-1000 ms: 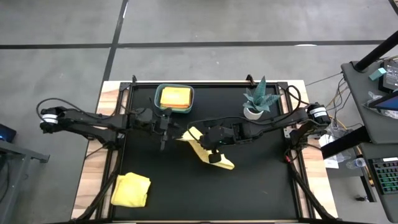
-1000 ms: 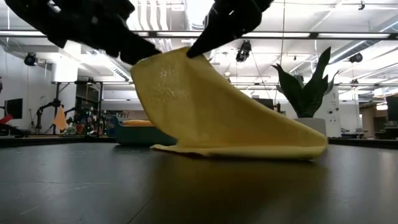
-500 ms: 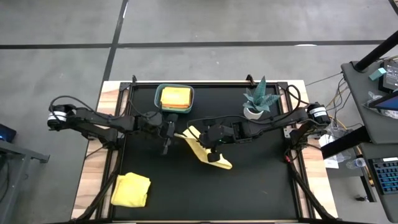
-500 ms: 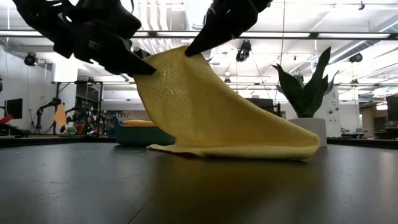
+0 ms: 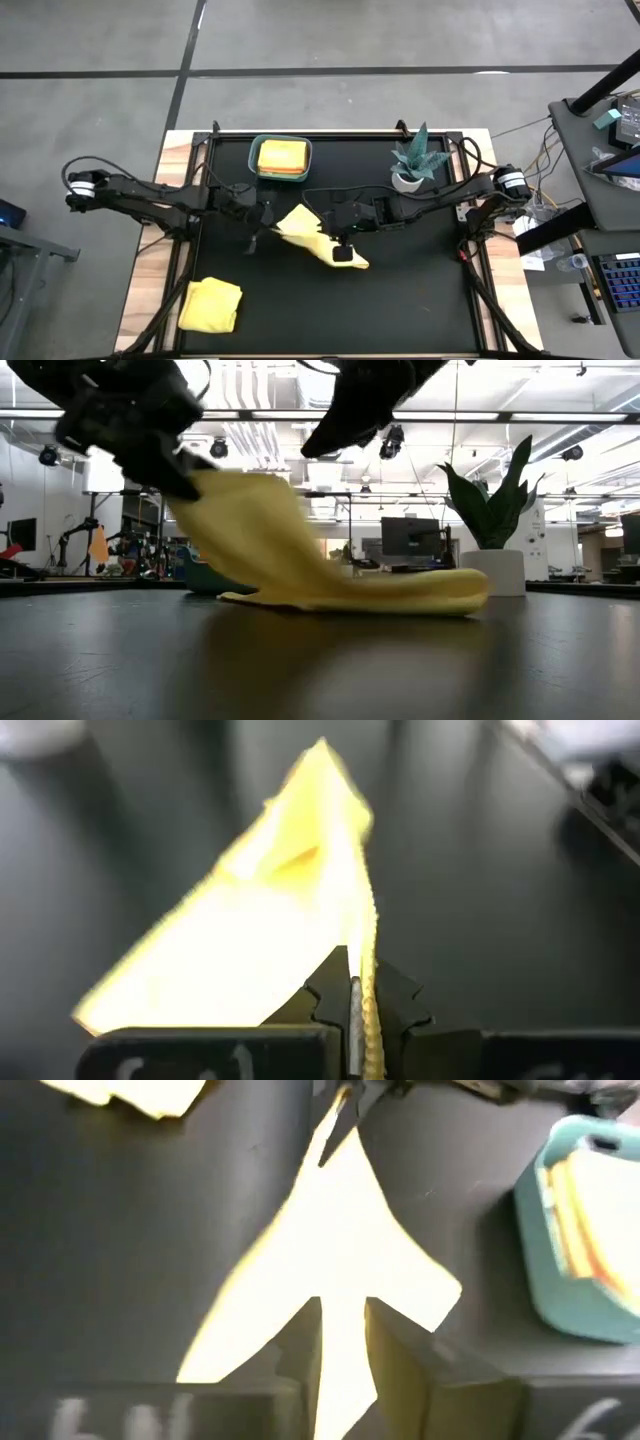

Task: Fold microfiber towels
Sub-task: Fold the right yellow microfiber cloth

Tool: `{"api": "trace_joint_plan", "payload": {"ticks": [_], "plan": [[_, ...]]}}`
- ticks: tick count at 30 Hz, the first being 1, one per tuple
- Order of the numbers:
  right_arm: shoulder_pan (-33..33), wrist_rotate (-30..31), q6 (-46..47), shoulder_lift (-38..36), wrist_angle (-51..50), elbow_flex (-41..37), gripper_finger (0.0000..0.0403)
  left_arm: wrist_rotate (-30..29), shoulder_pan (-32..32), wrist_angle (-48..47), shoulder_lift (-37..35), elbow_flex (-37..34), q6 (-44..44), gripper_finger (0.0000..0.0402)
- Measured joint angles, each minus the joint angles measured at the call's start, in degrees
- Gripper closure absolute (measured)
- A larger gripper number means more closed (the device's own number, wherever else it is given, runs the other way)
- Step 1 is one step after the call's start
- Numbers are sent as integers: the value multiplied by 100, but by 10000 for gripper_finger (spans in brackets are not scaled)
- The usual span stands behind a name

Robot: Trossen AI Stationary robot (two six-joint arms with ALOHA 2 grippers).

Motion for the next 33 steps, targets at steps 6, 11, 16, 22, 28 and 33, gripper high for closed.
{"api": "trace_joint_plan", "payload": {"ticks": [6,11,16,22,28,33], "plan": [[-2,-83,389,0,10,-197,270,35,-135,-1088,64,-12,-293,401],[-44,-77,429,42,487,-494,228,38,-151,-1148,272,-28,-303,401],[-136,-83,427,381,1448,-815,209,36,-151,-1135,459,-28,-302,401],[-423,-171,274,1088,1895,-880,207,34,-148,-1072,556,-28,-300,402],[-680,-890,220,1659,1926,-625,207,10,-148,-1044,553,-28,-289,402],[-751,-1274,192,1867,1928,-514,218,-38,-148,-1042,553,-28,-289,402]]}}
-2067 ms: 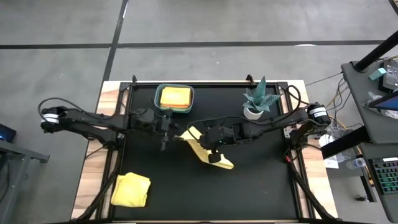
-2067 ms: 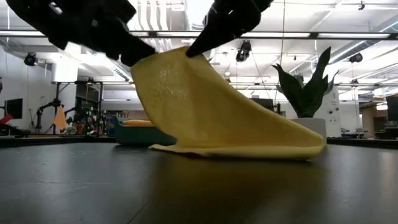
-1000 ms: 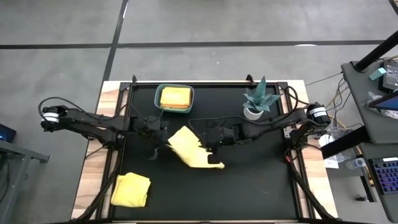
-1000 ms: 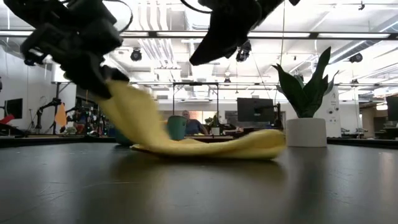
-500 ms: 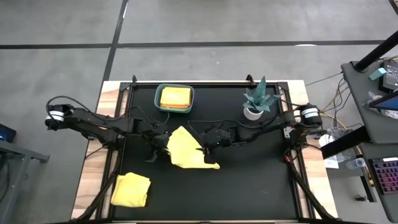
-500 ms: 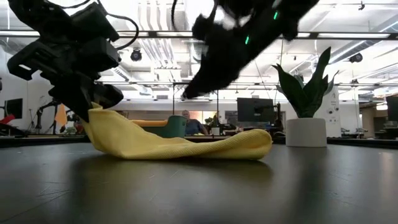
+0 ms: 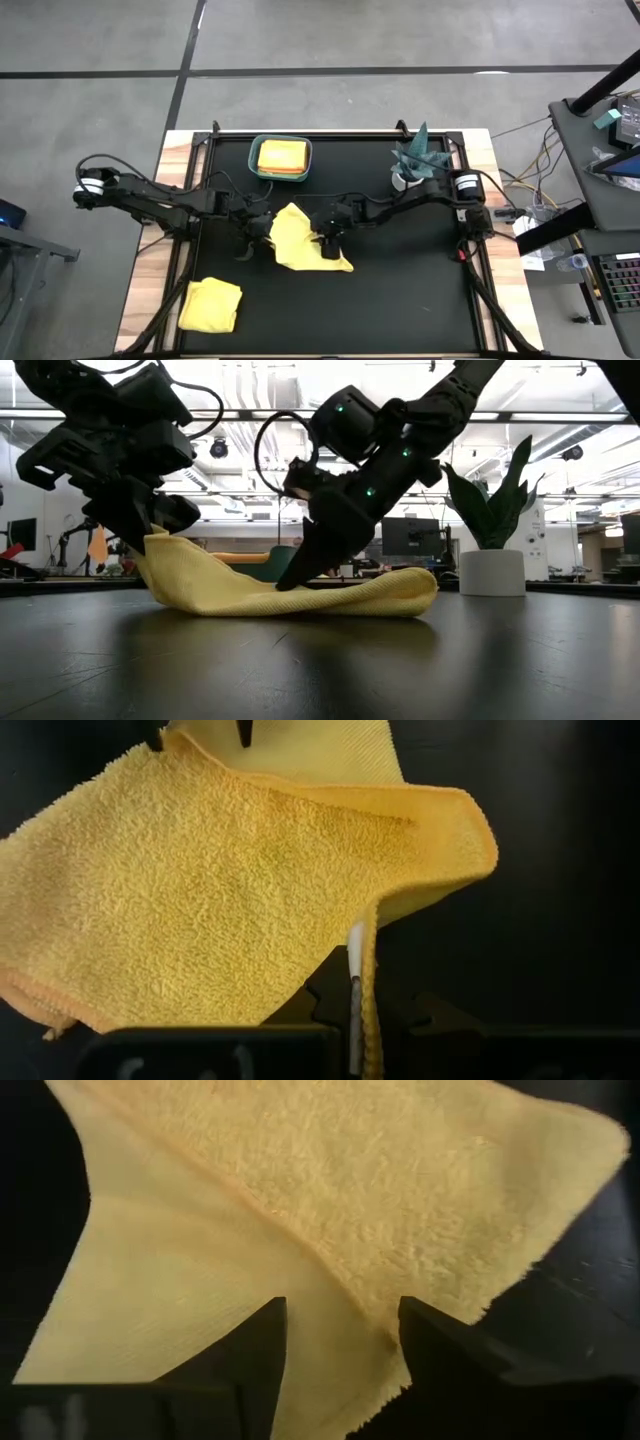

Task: Fold microfiber towels
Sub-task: Fold the right yellow microfiber cloth

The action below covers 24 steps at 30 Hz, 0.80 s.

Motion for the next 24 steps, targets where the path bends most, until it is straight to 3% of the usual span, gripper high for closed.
{"api": "trace_joint_plan", "payload": {"ticks": [5,12,18,24], "plan": [[8,-123,-99,30,-35,27,260,-60,0,2,-2,0,-1,402],[8,-215,-210,17,-62,30,381,-146,0,7,-3,0,0,402],[45,42,-306,-417,-848,206,393,-555,2,-6,-195,118,4,402],[271,915,-771,-1321,-1840,314,394,-922,0,-61,-751,385,4,401]]}}
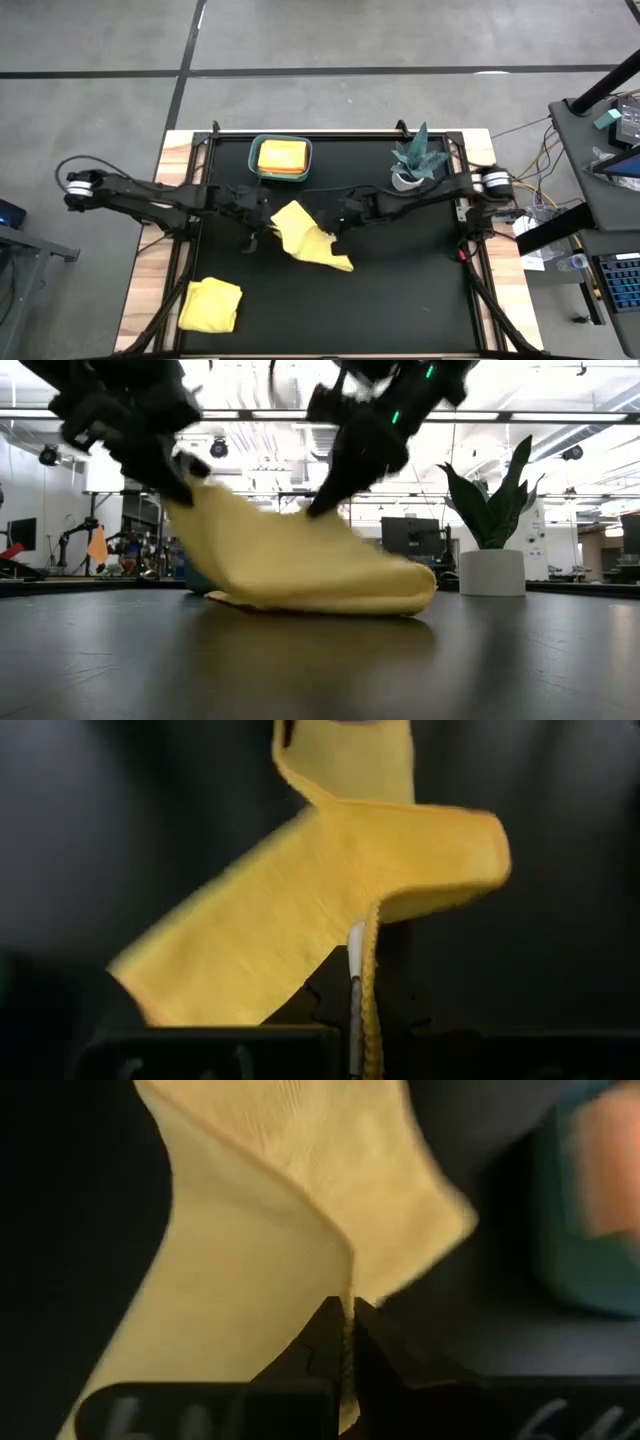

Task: Fold microfiber towels
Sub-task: Fold the right yellow microfiber cloth

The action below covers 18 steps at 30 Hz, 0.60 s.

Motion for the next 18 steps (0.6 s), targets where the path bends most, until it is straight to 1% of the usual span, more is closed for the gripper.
{"api": "trace_joint_plan", "payload": {"ticks": [5,9,11,15,18], "plan": [[220,820,-358,-1052,-423,33,394,-598,2,-35,-715,393,64,401],[255,1245,-562,-1859,-525,33,394,-1061,1,-121,-1182,898,512,401],[214,1524,-710,-2217,-511,48,394,-1231,11,-131,-1308,1201,803,401],[75,2155,-909,-2593,-450,209,394,-1283,118,-160,-1383,1775,1330,401],[-68,2281,-1062,-2620,-457,433,394,-1442,259,-282,-1381,2119,1574,401]]}}
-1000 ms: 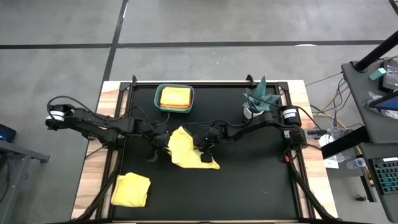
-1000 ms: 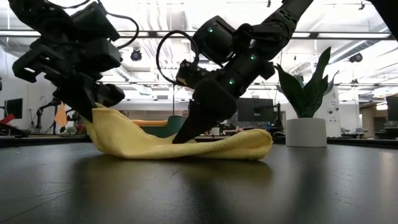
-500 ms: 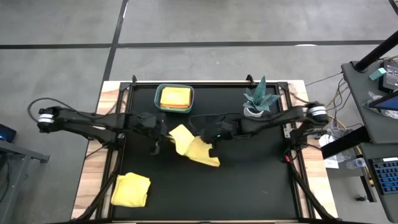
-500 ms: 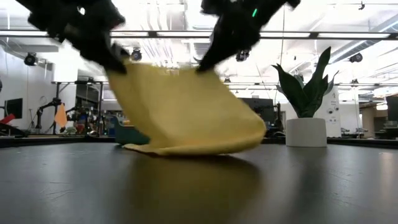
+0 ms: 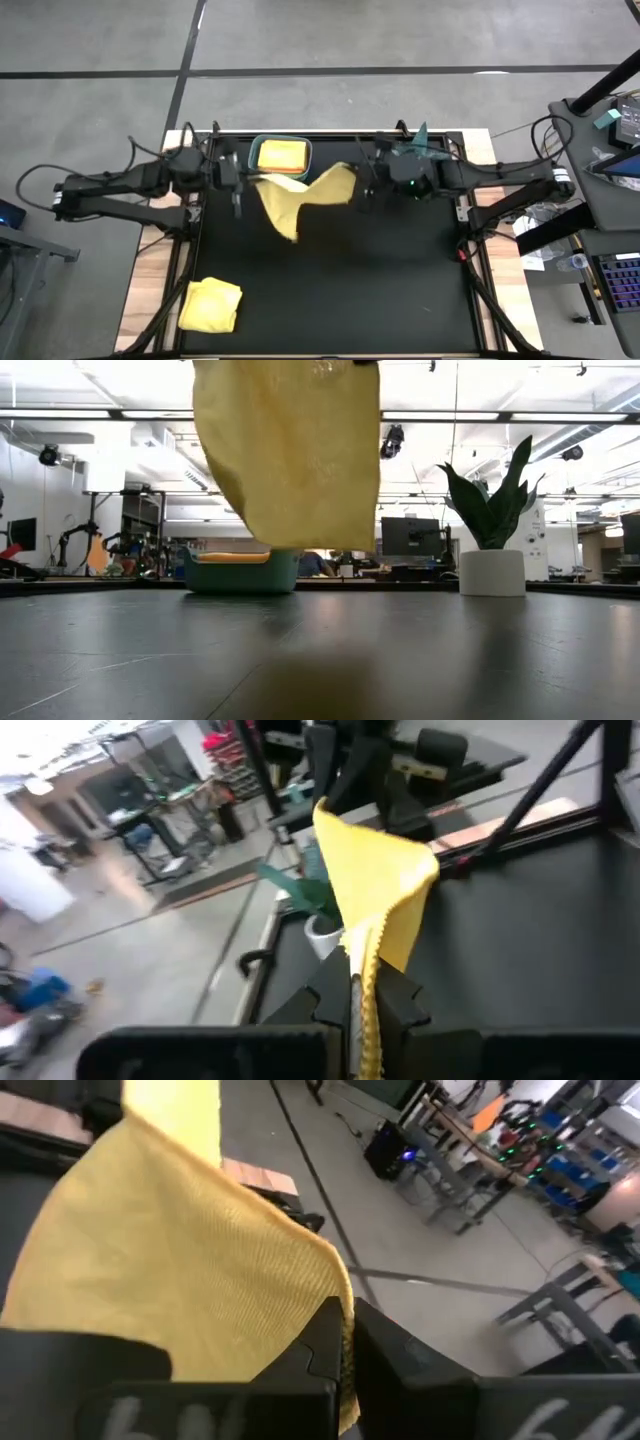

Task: Fold microfiber towels
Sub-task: Fold the right yellow microfiber cloth

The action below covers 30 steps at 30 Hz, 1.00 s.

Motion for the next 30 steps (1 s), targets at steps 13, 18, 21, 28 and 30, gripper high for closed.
{"api": "trace_joint_plan", "payload": {"ticks": [13,18,21,28,30], "plan": [[-156,-50,-234,77,-887,628,394,-83,406,-922,22,221,-219,401],[-436,-136,-261,178,-802,497,394,-83,593,-999,232,221,-363,401],[-610,-161,-301,246,-827,459,394,-88,768,-1075,412,221,-266,401],[-725,-263,-315,232,-1041,459,394,42,1008,-1469,580,295,83,401],[-659,-570,-80,217,-1382,459,394,411,969,-1693,556,233,98,401]]}}
